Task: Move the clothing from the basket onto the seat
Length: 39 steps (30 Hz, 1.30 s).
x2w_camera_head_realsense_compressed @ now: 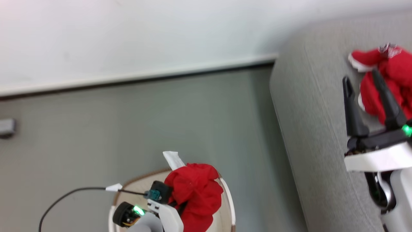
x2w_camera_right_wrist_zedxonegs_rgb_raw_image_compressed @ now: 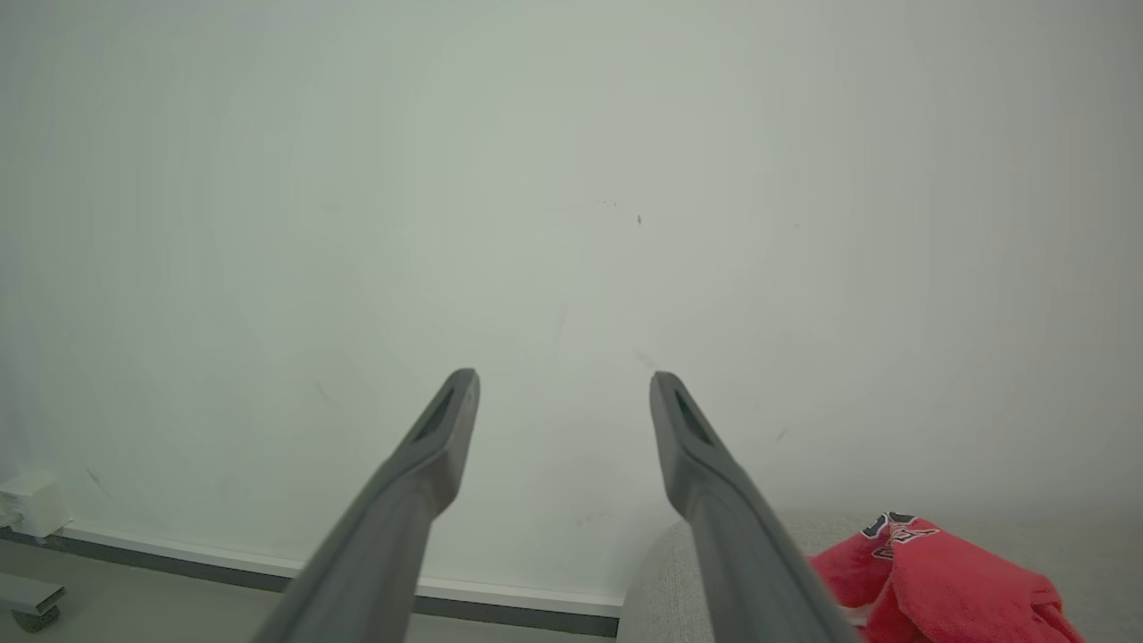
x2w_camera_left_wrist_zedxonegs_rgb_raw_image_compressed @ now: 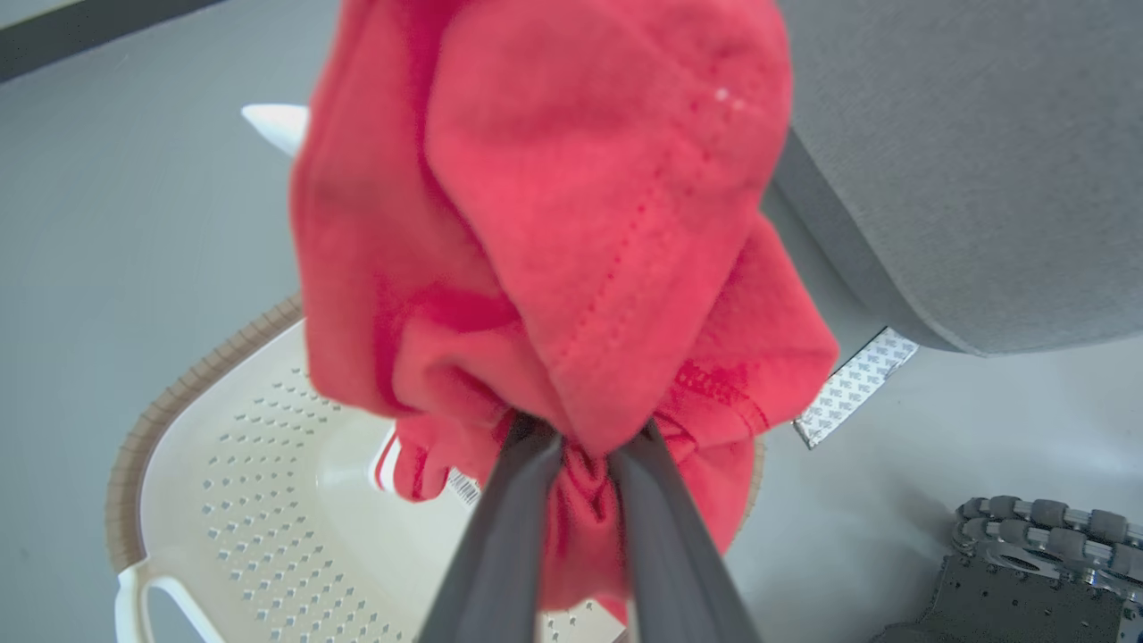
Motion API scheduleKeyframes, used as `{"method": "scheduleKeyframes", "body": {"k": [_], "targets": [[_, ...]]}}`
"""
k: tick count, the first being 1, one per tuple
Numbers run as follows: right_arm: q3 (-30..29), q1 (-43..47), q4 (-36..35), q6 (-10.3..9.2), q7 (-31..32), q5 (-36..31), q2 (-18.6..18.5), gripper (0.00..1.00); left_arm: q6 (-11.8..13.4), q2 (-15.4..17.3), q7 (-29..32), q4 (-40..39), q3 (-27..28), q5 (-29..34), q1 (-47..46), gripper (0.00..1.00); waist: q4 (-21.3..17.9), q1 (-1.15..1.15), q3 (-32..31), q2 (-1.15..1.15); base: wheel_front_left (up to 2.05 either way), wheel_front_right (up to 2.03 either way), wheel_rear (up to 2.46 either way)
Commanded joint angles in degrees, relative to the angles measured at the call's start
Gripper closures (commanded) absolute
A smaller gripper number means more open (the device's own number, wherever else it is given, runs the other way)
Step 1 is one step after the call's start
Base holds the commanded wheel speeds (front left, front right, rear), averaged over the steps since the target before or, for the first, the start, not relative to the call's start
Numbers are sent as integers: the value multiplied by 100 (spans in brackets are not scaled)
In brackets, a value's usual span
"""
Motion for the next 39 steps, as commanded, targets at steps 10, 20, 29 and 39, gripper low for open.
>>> {"method": "scheduleKeyframes", "body": {"k": [10, 20, 29, 39], "targets": [[197, 789, 253, 1, 0, 199, 29, 0, 17, 252, -530, -783, 76, -329, 236, 100, 524, 1, -1269, 0, 0, 0, 0], [423, 1368, 272, 1, 1, 303, 252, 0, 428, 768, -597, -2532, 477, -351, 282, 100, 442, 1, -1749, 0, 0, 0, 0], [651, 1766, 151, 1, 1, 438, 343, 0, 934, 1306, -86, -4529, 784, -515, 310, 100, 332, 1, -1850, 0, 0, 0, 0], [890, 1975, -83, 1, 1, 528, 226, 0, 1335, 1570, 202, -5615, 938, -561, 426, 100, 213, 1, -1787, 0, 0, 0, 0]]}}
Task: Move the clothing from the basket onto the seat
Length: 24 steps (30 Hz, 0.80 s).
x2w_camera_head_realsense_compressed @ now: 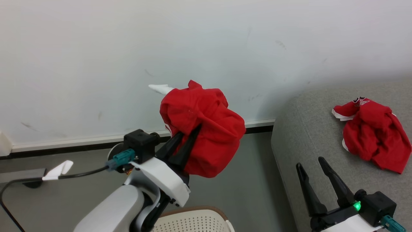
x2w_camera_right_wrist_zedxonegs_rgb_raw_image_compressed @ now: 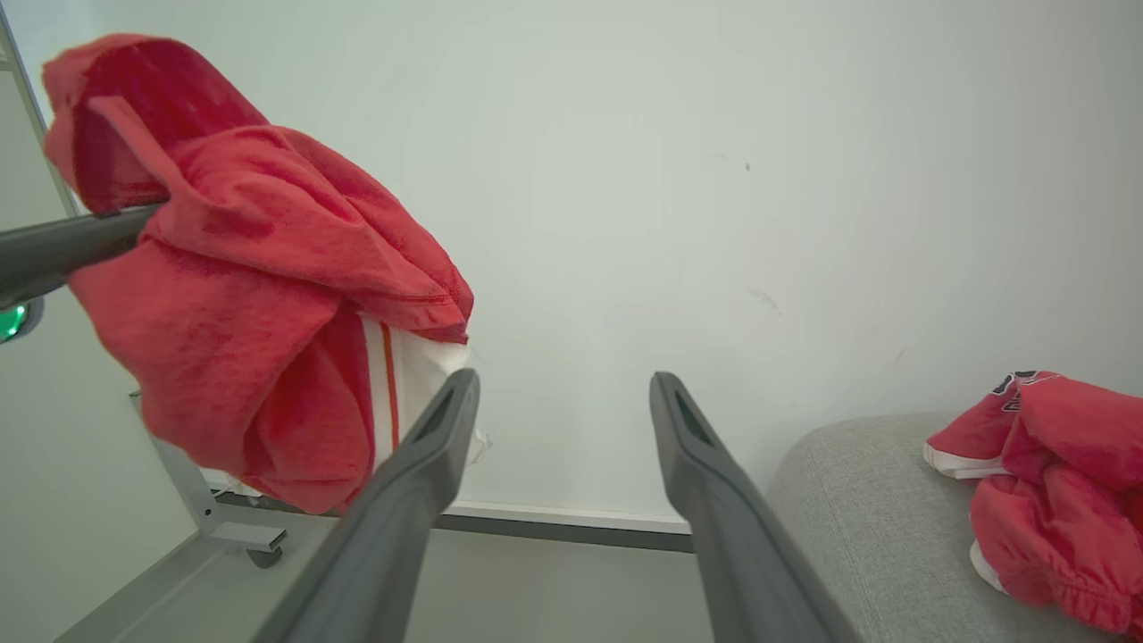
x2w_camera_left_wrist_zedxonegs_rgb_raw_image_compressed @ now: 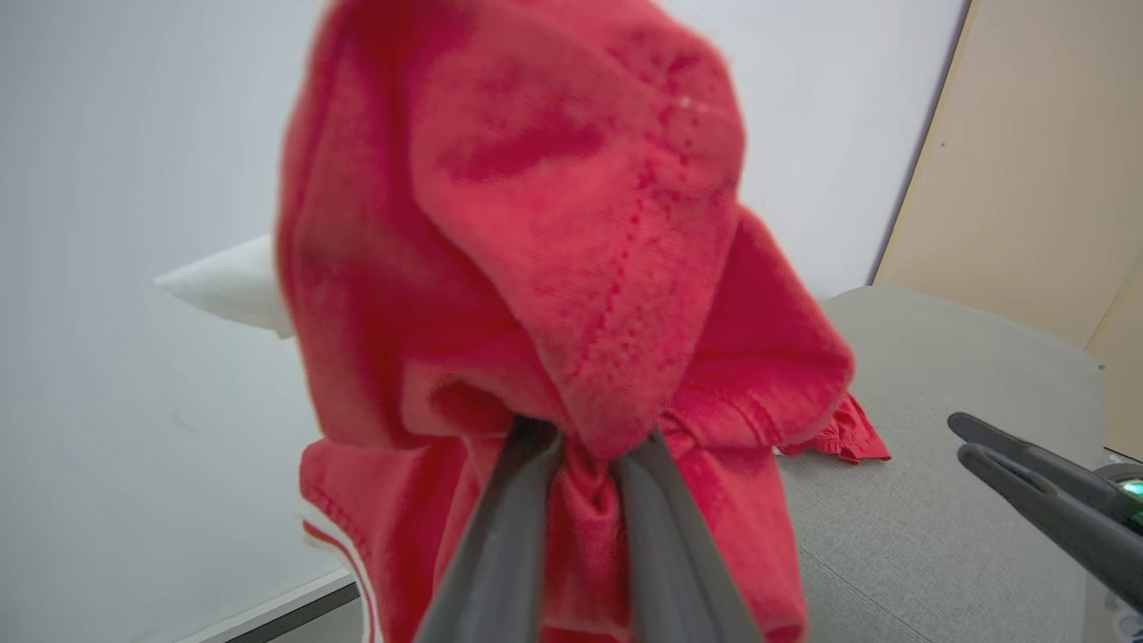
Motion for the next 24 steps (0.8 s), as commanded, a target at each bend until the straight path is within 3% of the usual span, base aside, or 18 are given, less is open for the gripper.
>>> {"method": "scheduleKeyframes", "body": {"k": [1, 9, 24], "targets": [[46, 41, -32, 1, 1, 41, -57, 0, 39, 61, 14, -89, 27, -60, 75, 100, -25, 0, 14, 0, 0, 0, 0], [362, -142, -76, 1, 1, 78, -134, 0, 55, 27, 57, -221, -23, -70, 32, 100, -35, 0, 59, 0, 0, 0, 0], [2215, -1009, 466, 1, 2, 416, -193, 0, -147, -312, 130, -61, -393, 57, -250, 100, 262, 0, 150, 0, 0, 0, 0]]}}
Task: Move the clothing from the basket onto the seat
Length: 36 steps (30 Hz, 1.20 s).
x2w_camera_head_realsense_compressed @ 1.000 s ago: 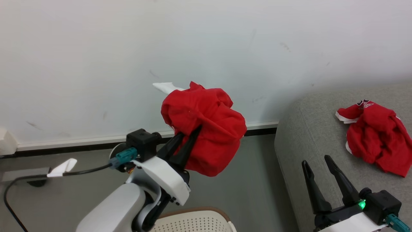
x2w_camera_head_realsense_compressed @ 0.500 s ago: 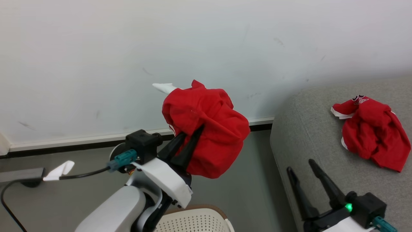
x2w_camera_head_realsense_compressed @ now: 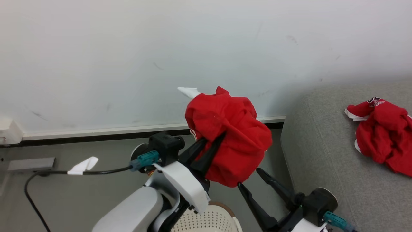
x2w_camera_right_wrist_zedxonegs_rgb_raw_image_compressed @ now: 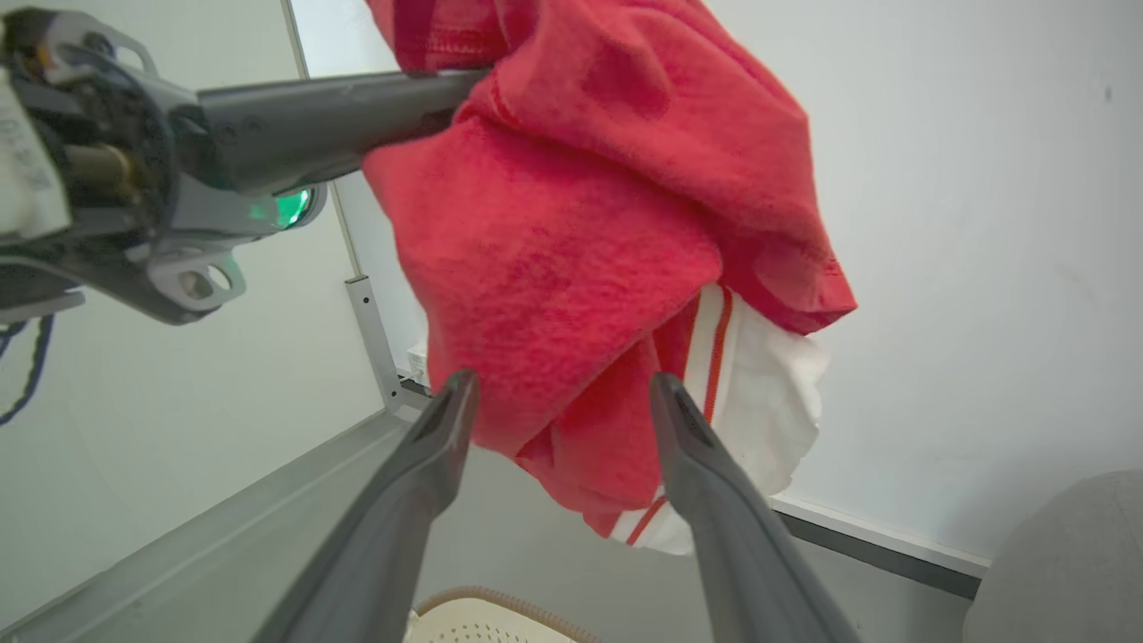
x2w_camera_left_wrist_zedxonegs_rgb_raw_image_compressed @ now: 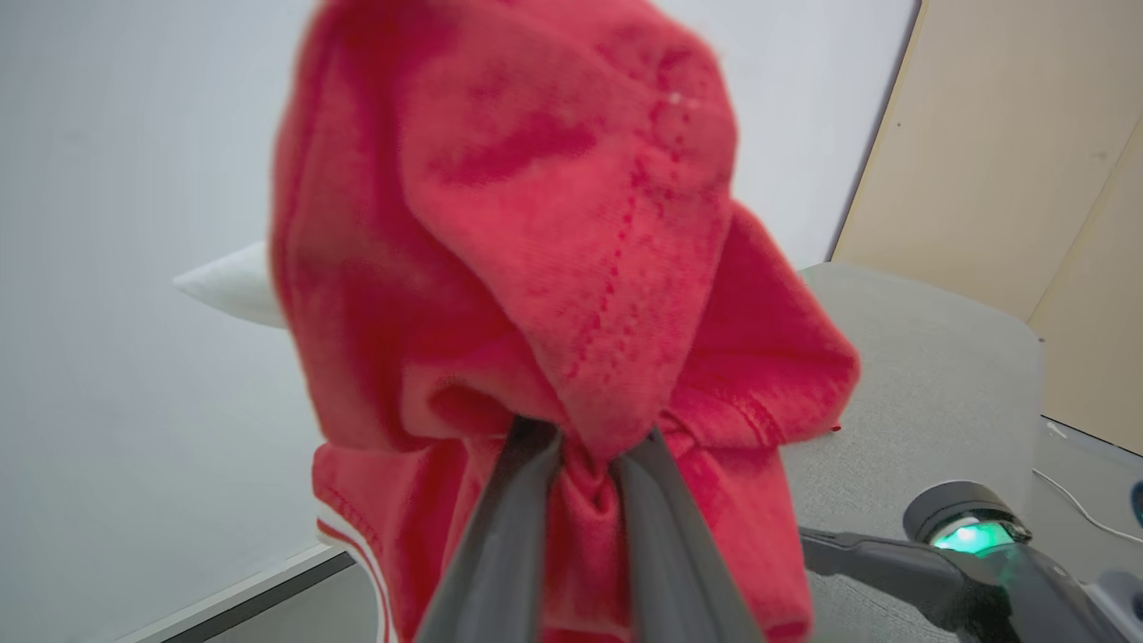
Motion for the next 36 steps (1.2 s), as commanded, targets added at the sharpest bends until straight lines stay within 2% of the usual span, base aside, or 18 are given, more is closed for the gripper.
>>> {"method": "scheduleKeyframes", "body": {"k": [1, 9, 17, 26, 27, 28, 29, 30, 36], "targets": [[157, -174, 138, 1, 1, 75, -20, 0, -31, -76, -13, 29, -31, 62, -101, 100, 96, 0, 14, 0, 0, 0, 0], [404, -560, 690, 1, 2, 256, 118, 0, -139, -321, 13, 126, -237, 54, -169, 100, 370, 0, 56, 0, 0, 0, 0], [145, -840, 1099, 1, 1, 190, 338, 0, -280, -615, 75, 306, -540, 31, -135, 100, 689, 0, 88, 0, 0, 0, 0], [-54, -919, 1231, 1, 0, 54, 444, 0, -376, -769, 85, 526, -710, -57, -89, 100, 910, 0, 54, 0, 0, 0, 0], [-72, -918, 1233, 1, 1, 45, 439, 16, -384, -770, 83, 542, -713, -64, -86, 100, 921, 0, 49, 0, 0, 0, 0], [-85, -914, 1232, 1, 1, 39, 434, 54, -388, -769, 80, 557, -715, -75, -82, 100, 928, 0, 44, 0, 0, 0, 0], [-99, -909, 1228, 1, 0, 29, 429, 82, -390, -765, 72, 573, -713, -89, -77, 100, 930, 0, 38, 0, 0, 0, 0], [-104, -901, 1222, 1, 0, 25, 422, 100, -388, -757, 62, 589, -709, -100, -73, 100, 928, 0, 34, 0, 0, 0, 0], [-60, -820, 1200, 1, 0, 72, 342, 100, -321, -697, -11, 672, -629, -127, -75, 100, 846, 0, 30, 0, 0, 0, 0]]}}
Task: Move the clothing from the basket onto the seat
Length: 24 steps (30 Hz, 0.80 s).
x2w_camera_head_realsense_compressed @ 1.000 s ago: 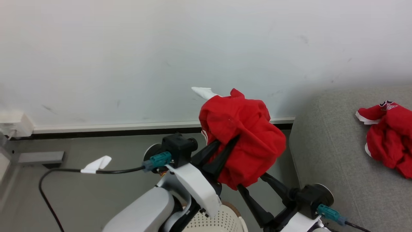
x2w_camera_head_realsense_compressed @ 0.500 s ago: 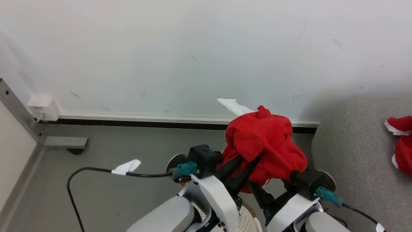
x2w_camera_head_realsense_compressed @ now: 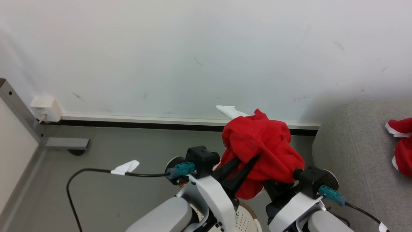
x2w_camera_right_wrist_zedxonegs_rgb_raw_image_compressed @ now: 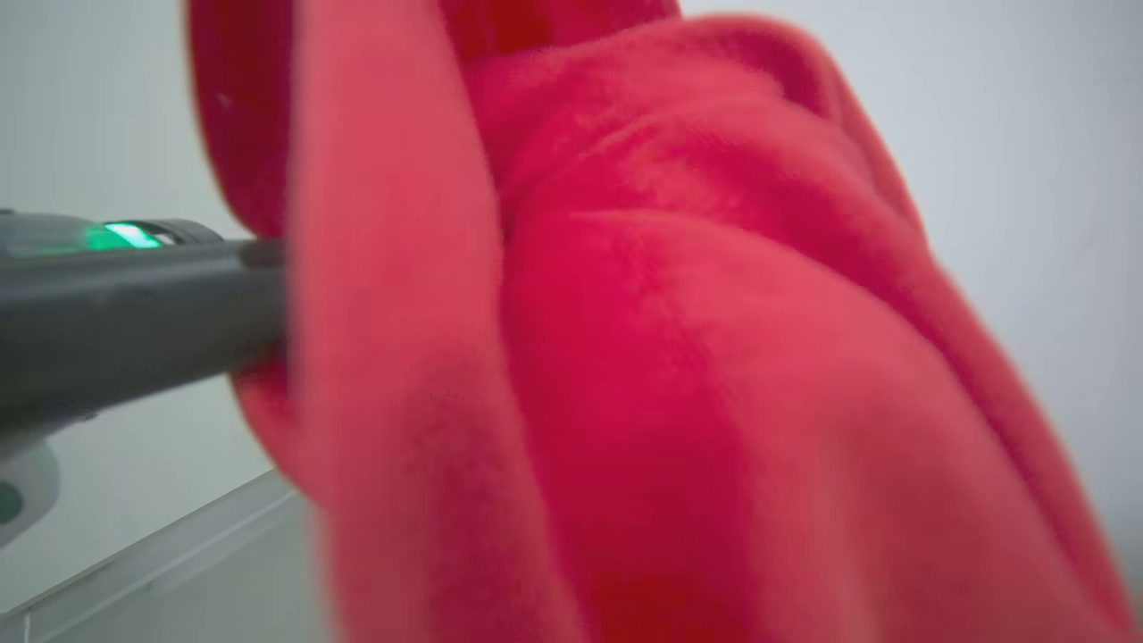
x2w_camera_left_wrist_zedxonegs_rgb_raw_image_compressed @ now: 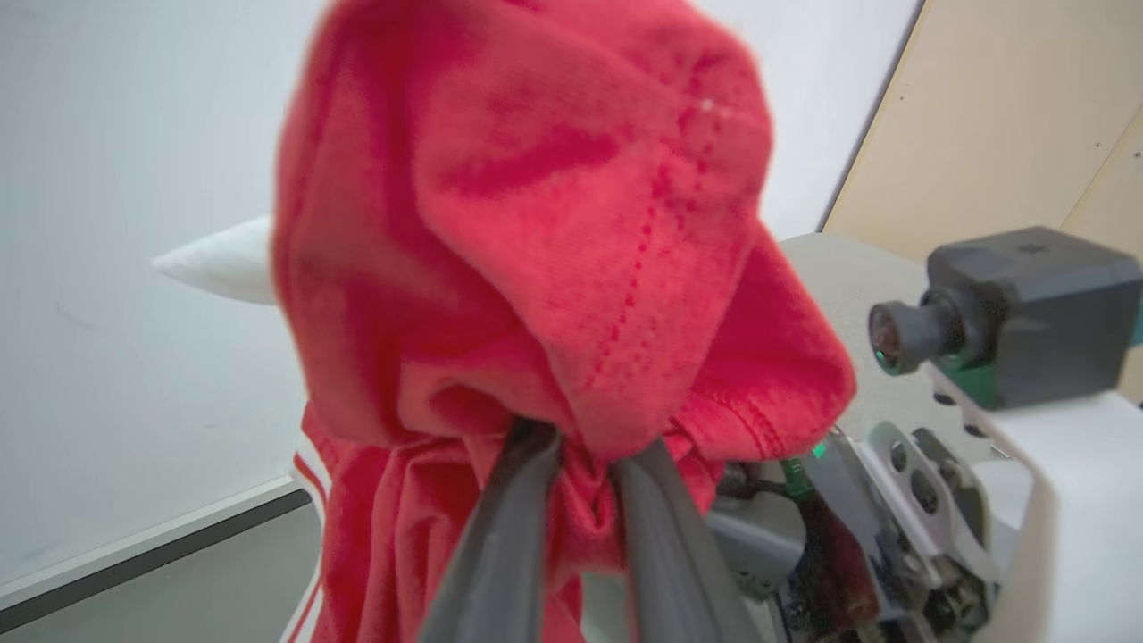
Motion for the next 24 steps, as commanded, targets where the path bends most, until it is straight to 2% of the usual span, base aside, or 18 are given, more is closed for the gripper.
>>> {"method": "scheduleKeyframes", "body": {"k": [1, 12, 14, 15, 24], "targets": [[4, 59, -19, 1, -1, 6, -45, 100, 38, 43, -59, 35, 38, -34, 33, 100, -41, 0, 8, 0, 0, 0, 0], [-194, 219, -246, 1, -2, 6, -186, 100, 112, 115, -101, 159, 59, -65, 82, 100, -251, 0, 21, 0, 0, 0, 0], [-273, 247, -290, -5, -2, -41, -229, 100, 124, 130, -126, 154, 50, -48, 90, 29, -288, 0, 15, 0, 0, 0, 0], [-308, 251, -324, -5, -2, -62, -244, 100, 126, 137, -151, 134, 44, -32, 90, 0, -311, 0, 12, 0, 0, 0, 0], [-695, 325, -593, -5, -2, -255, -487, 100, 179, 215, -241, -94, -17, 103, 138, 0, -613, 0, -2, 0, 0, 0, 0]]}}
